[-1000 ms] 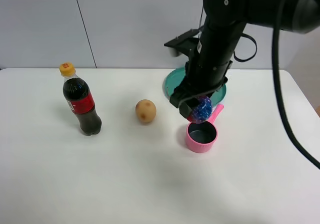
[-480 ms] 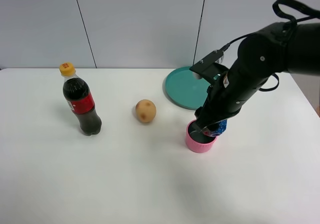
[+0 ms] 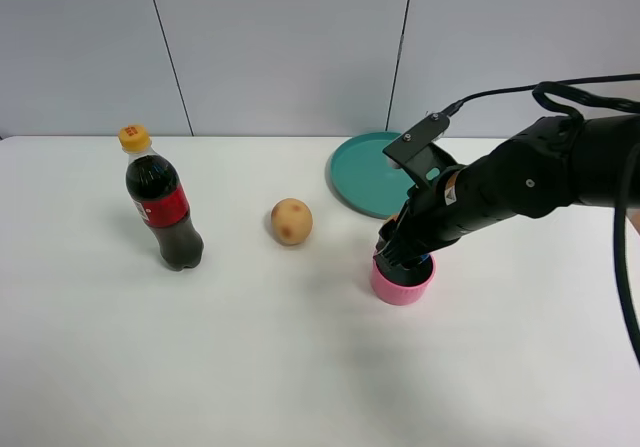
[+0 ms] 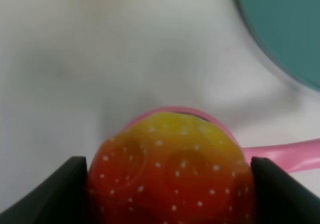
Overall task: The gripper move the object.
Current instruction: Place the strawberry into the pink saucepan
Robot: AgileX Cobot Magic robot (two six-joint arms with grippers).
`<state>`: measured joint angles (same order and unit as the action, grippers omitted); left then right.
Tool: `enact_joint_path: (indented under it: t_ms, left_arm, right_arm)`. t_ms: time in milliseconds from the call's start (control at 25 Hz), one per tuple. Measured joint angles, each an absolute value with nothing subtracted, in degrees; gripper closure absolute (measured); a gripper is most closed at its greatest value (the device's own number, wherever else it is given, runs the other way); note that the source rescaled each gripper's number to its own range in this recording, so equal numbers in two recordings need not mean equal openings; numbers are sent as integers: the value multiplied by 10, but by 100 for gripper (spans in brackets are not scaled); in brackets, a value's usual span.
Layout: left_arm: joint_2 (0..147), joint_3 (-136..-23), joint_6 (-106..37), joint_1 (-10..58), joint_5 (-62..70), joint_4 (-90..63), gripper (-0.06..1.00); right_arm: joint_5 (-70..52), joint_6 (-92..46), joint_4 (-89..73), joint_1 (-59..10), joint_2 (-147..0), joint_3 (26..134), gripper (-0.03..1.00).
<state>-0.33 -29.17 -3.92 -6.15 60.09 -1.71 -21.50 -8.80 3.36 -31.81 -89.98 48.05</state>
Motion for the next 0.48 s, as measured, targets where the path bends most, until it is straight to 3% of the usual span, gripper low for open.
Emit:
enact_joint_path:
  t_ms: [480]
  left_arm:
    - [-3, -292, -39, -61, 601, -17, -6]
  right_arm:
    - [-204, -86, 33, -311, -955, 481, 97]
